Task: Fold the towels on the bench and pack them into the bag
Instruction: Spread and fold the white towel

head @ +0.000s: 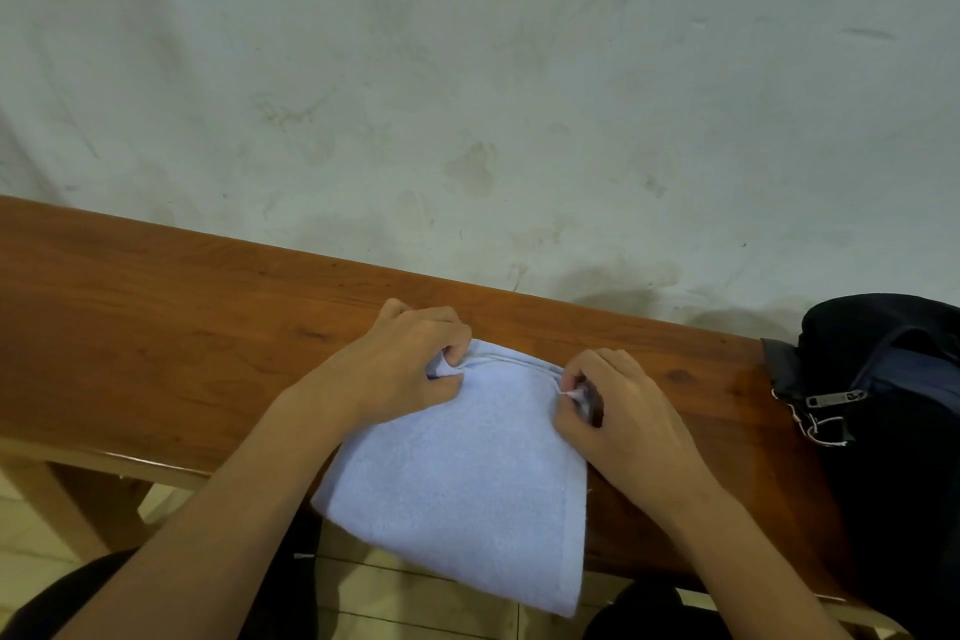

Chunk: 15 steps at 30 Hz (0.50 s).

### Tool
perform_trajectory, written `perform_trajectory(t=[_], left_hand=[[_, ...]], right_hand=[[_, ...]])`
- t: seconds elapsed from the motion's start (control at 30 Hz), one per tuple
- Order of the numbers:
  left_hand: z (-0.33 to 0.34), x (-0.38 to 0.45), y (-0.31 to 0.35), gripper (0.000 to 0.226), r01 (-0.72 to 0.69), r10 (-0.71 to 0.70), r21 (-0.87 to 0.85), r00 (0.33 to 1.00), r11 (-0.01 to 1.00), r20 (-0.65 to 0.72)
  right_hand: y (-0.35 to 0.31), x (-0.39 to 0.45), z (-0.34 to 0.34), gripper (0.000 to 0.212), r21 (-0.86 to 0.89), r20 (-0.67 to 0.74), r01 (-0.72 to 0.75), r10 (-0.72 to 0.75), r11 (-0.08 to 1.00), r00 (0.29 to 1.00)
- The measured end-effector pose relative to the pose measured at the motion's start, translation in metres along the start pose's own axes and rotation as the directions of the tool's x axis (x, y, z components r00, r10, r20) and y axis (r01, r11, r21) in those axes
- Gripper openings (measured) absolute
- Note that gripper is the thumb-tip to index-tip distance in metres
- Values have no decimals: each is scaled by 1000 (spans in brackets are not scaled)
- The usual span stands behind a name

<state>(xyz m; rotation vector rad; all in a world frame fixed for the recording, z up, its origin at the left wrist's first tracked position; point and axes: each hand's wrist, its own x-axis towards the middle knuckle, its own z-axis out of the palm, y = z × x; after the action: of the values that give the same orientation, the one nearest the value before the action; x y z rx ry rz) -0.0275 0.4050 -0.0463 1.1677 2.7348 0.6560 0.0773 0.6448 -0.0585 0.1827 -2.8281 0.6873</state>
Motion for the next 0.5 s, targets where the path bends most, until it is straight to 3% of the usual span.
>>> perform_trajectory(t=[0.17, 0.3, 0.5], left_hand=[[-3, 0, 3, 31, 17, -16, 73, 1000, 997, -6], [-3, -2, 2, 33, 12, -12, 2, 1000, 1000, -16], [-3, -1, 3, 8, 29, -38, -92, 994, 995, -99]], right_hand=[[-1, -1, -2, 23, 70, -19, -26, 27, 997, 999], [-3, -2, -4, 24, 127, -68, -67, 76, 990, 995], [-3, -2, -4, 20, 184, -98, -118, 138, 976, 986]])
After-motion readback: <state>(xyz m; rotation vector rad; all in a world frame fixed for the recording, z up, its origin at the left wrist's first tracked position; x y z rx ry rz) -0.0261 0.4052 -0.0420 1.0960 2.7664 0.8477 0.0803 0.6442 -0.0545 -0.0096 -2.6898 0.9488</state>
